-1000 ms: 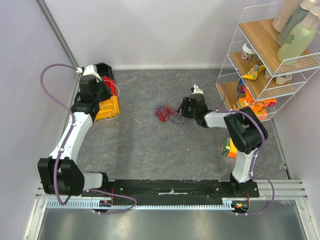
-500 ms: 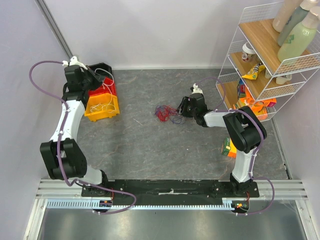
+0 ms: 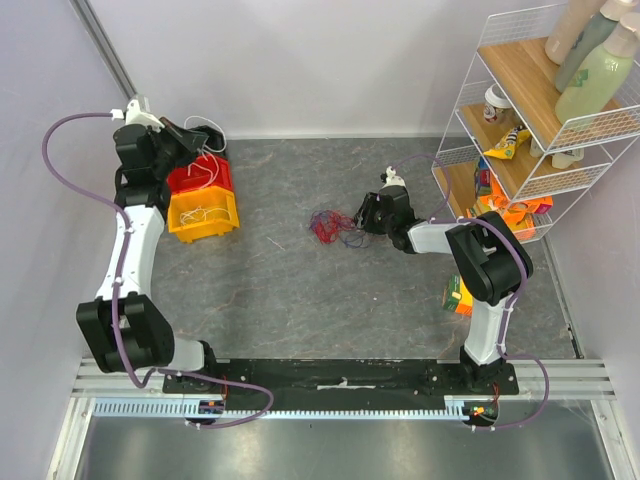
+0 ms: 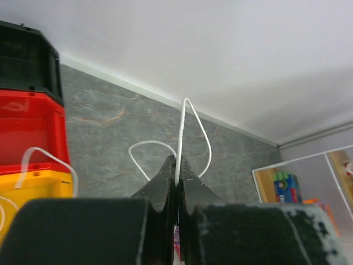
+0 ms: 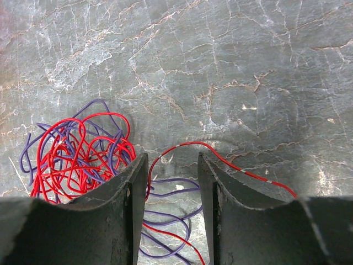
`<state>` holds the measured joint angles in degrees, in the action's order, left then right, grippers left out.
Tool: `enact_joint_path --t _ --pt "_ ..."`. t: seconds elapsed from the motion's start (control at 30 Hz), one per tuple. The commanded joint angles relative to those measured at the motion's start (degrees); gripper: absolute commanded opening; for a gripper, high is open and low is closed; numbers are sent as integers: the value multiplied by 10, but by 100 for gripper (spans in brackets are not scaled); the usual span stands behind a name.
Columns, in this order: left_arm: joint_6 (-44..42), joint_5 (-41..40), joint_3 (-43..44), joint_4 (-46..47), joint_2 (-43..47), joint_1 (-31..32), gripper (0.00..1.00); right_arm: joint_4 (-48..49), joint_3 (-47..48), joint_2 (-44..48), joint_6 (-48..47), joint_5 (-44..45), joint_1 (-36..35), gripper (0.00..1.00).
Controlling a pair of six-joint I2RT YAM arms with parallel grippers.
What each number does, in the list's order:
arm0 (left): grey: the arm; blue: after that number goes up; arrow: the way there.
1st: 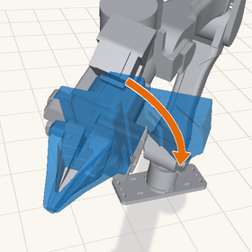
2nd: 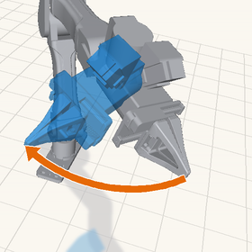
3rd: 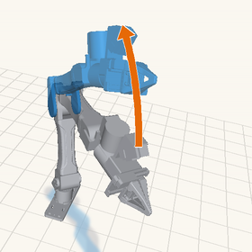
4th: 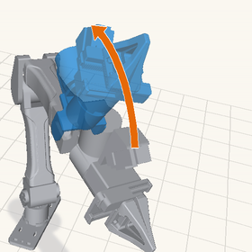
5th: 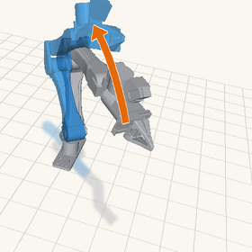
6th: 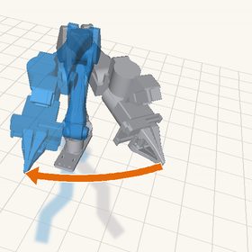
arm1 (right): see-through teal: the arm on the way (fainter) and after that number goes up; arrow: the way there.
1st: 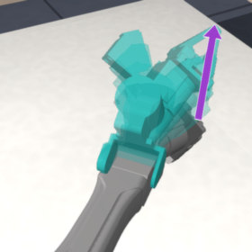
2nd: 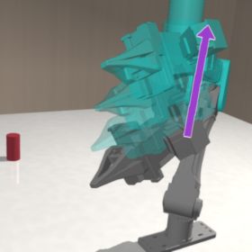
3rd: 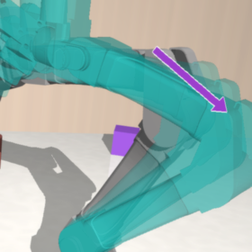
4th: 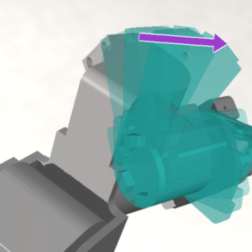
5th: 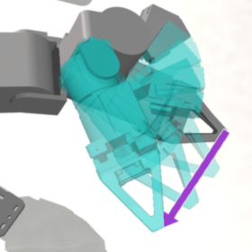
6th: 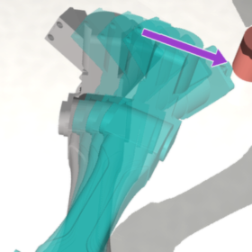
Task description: Untangle the cables
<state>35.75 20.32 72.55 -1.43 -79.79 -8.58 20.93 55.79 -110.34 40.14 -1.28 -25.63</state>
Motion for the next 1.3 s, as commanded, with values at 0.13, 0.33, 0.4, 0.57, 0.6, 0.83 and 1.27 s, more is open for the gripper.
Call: enact_joint_path --t 0.13,0.33,0.4,0.57,0.6,0.83,1.27 --pt "-27 -25 -59 5 -44 -37 2 -7 10 -10 1 -6 1 49" --pt "-15 -108 -118 3 -47 -39 2 -7 9 -11 2 -7 1 49" --pt "-16 -140 -118 -3 -62 -43 2 -7 8 -9 1 -7 1 49" --pt "-24 -135 -54 -71 -128 -72 2 -6 7 -8 1 -6 2 49" --pt "-24 -132 -58 -66 -131 -72 2 -6 9 -9 1 -6 1 49" --pt "-46 -80 -11 -58 -164 -72 2 -6 8 -11 1 -8 1 49" --pt "-6 -114 -80 -92 -172 -73 2 -8 13 -15 1 -12 1 49"
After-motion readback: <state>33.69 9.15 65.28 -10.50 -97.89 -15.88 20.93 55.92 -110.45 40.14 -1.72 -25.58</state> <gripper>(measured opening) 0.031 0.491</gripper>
